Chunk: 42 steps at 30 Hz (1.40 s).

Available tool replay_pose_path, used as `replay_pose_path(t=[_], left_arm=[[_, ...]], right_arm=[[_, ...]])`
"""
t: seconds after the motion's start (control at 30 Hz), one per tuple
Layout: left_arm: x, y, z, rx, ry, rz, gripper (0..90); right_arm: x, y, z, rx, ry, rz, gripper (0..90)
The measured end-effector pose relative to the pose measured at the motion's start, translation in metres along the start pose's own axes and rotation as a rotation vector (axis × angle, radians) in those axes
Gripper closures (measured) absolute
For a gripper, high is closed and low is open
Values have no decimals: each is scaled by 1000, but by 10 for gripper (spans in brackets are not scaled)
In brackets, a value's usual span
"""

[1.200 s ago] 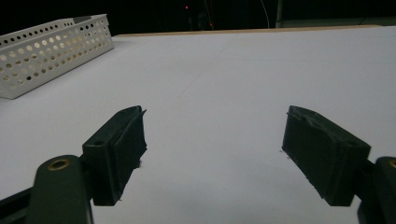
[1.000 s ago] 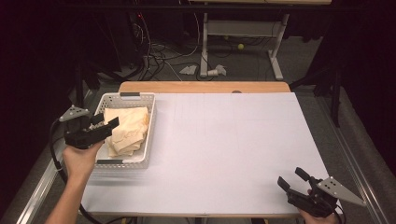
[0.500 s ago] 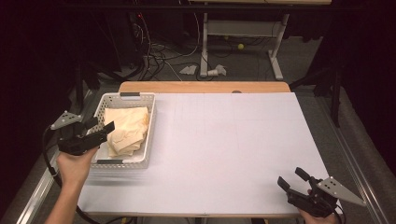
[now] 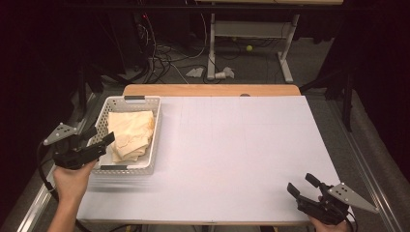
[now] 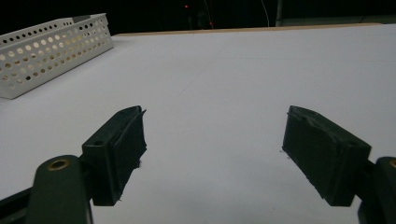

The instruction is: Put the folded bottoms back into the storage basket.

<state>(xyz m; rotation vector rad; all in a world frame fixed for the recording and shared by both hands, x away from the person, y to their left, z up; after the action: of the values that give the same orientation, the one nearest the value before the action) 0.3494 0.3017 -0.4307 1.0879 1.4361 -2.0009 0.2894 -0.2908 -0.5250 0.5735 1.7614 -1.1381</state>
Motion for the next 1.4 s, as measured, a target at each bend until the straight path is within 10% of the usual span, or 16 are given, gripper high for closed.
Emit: replay_pose_path(t=[1.4], left_arm=[[54, -4, 10, 24, 28, -5, 275]], right_arm=[[0, 0, -1, -1, -3, -5, 216]])
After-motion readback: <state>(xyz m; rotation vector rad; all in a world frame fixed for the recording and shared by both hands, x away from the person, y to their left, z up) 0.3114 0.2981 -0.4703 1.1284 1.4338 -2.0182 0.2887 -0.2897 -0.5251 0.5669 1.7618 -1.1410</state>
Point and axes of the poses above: each handheld gripper's, and its own axes: y roughly forward along the jaws, x roughly out of its underside, z roughly to its right, the point moved 6 cm from there along y, roughly forward along the jaws, and after that the axes turned 9 degrees about -z, right-handed, at the moved point
